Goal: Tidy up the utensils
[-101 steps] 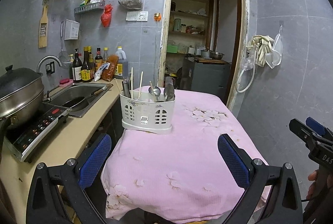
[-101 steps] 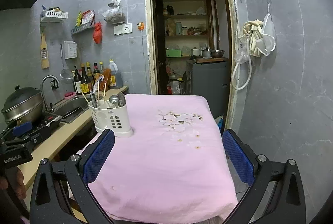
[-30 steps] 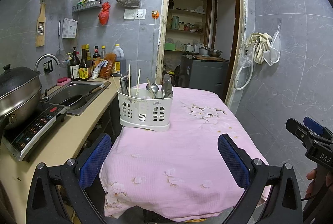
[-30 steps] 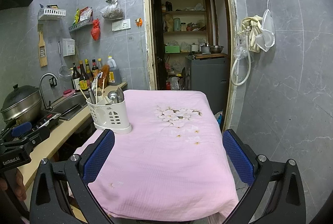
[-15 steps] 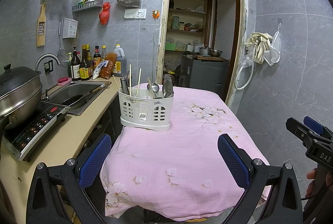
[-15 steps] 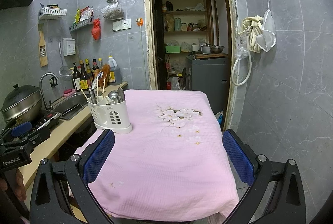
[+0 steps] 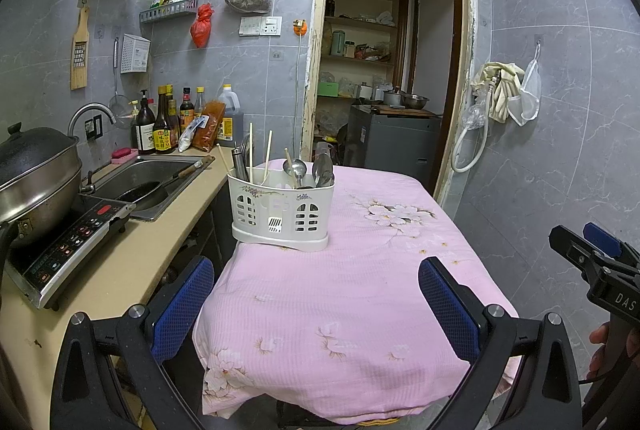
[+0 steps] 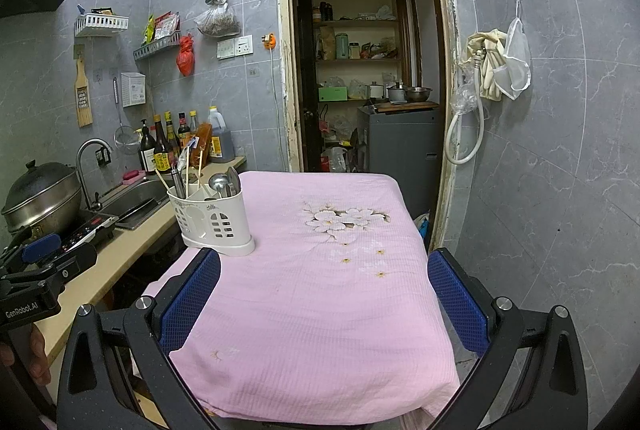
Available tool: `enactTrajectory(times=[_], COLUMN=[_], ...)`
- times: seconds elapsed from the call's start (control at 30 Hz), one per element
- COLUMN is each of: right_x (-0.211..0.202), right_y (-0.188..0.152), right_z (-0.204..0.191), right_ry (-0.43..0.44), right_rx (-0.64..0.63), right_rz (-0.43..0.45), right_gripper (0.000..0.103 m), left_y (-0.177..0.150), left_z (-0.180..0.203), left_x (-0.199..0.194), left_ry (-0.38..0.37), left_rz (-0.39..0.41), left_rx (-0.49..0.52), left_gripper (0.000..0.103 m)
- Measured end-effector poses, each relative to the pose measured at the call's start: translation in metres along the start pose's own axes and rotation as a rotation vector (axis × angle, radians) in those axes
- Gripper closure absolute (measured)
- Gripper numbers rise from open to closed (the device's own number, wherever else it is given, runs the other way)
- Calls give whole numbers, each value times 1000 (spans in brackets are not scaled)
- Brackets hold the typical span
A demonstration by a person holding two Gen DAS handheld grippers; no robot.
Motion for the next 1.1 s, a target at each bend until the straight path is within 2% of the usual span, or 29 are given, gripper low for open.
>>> enactTrajectory(times=[1.1], right_x=[-1], right_y=[-3], right_z=[-3], right_ry=[2], right_rx=[-9], right_rz=[-9], right_gripper=[1], left_y=[-3], left_z=[-1], left_x=[-1], left_ry=[13], left_rz=[-3], left_rx=[-8], left_gripper=[0])
Point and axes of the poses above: each gripper's, at about its wrist camera, not at the fingertips, and x roughly the way its jaws point, z to its right, y to its top, the point moved 9 cm from there along x, roughly the way its jaws point, and after that the axes turned 6 degrees about x, right-handed, at the moved point
